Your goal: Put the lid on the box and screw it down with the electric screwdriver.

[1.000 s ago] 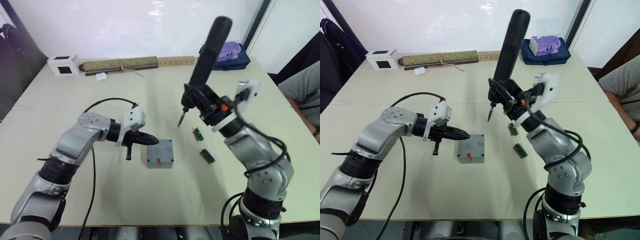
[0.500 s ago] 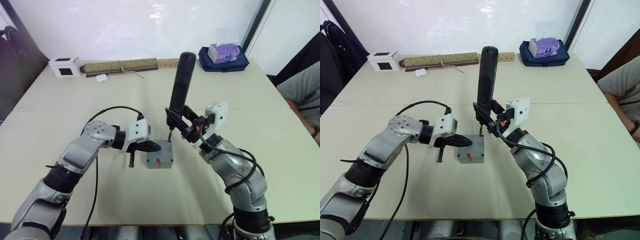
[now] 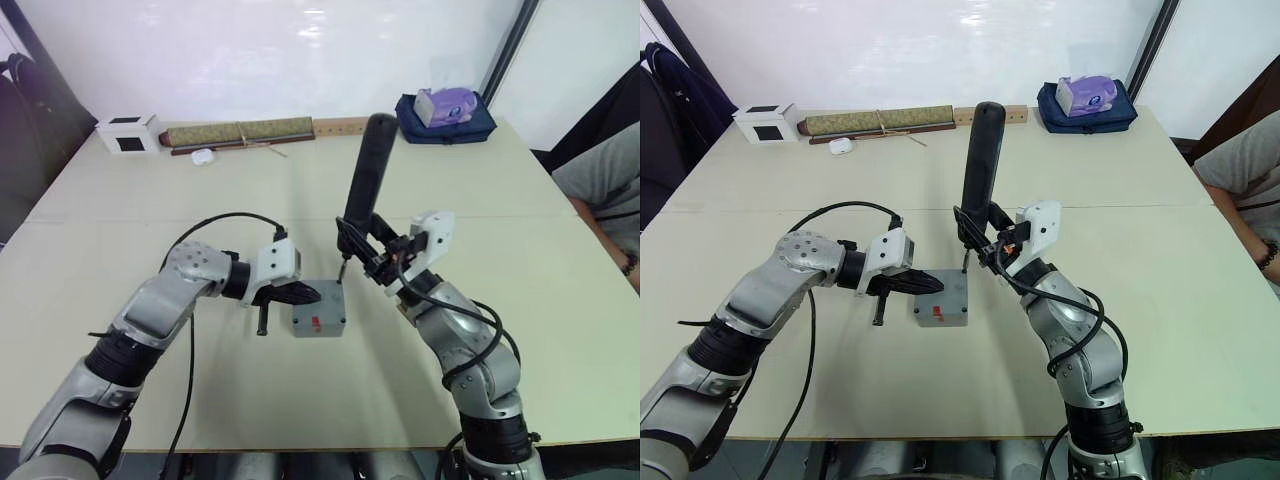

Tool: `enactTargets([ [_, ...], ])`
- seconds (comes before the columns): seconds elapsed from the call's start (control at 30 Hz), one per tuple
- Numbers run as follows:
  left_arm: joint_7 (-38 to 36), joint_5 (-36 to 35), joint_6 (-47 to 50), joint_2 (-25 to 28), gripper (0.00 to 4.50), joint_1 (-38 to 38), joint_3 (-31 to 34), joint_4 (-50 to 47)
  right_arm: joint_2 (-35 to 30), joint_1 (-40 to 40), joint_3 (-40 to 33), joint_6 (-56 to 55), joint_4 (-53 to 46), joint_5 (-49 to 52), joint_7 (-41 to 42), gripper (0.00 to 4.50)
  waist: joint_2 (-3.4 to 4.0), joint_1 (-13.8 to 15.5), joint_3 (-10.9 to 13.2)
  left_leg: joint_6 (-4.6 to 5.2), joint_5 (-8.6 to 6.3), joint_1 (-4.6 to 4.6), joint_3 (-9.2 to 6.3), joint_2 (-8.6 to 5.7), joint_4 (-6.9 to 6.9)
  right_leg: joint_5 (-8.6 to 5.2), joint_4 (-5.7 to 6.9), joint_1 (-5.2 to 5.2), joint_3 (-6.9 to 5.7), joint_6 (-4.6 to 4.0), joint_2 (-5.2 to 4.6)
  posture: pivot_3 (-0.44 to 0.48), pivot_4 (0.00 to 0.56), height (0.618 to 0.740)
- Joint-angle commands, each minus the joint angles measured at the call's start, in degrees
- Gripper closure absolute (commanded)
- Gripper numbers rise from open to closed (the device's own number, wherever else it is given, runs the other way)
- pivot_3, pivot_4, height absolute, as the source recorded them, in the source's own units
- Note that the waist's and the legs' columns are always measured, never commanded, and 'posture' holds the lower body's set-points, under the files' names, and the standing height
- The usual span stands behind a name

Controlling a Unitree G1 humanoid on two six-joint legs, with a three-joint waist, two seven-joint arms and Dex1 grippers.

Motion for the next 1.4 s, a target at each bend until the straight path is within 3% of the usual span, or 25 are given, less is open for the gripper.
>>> enactTargets([
  [0.03,0.3,1.3,2.0,0.4,4.5,1.1,-1.1,0.1,0.0,0.8,0.9,-2.1,-0.8,-0.8,1.3,2.73,0.0,0.0,0.0,0.0,0.0,0.0,0.0,0.0,0.0,0.0,0.0,0.0,0.0,0.0,0.0,0.0,0.15,0.74],
  [0.53,0.2,2.6,0.9,1.5,4.5,3.3,-2.1,0.4,-5.1,7.9,8.8,3.5,1.8,-5.8,3.8,2.73,-0.46,-0.2,-1.0,0.19,-0.13,1.19,-0.02,0.13,-0.35,-0.27,-0.16,1.07,-0.05,-0.32,0.09,0.0,0.15,0.74],
  [0.67,0.1,3.0,0.9,1.5,4.5,3.8,-2.0,0.1,-6.0,7.9,10.0,4.2,3.3,-8.1,2.9,2.73,-0.75,-0.2,-1.6,0.21,-0.14,1.96,0.04,0.13,-0.88,-0.47,-0.4,1.66,-0.02,-0.57,0.08,0.0,0.15,0.74],
  [1.0,1.3,2.6,1.8,0.0,4.5,4.5,-1.4,0.6,-5.9,7.9,8.4,2.0,8.1,-10.2,2.8,2.73,-0.83,0.0,-2.6,0.21,-0.14,2.06,-0.02,0.21,-1.14,-0.56,-0.56,1.73,-0.07,-0.73,0.13,0.0,0.15,0.74],
  [1.4,0.5,3.2,1.2,0.4,4.5,4.1,-1.6,1.4,-6.4,8.5,9.2,2.0,7.3,-10.7,3.6,2.73,-0.88,0.0,-2.7,0.21,-0.15,2.23,-0.08,0.32,-1.24,-0.68,-0.81,1.99,-0.1,-0.92,0.03,0.0,0.15,0.74],
])
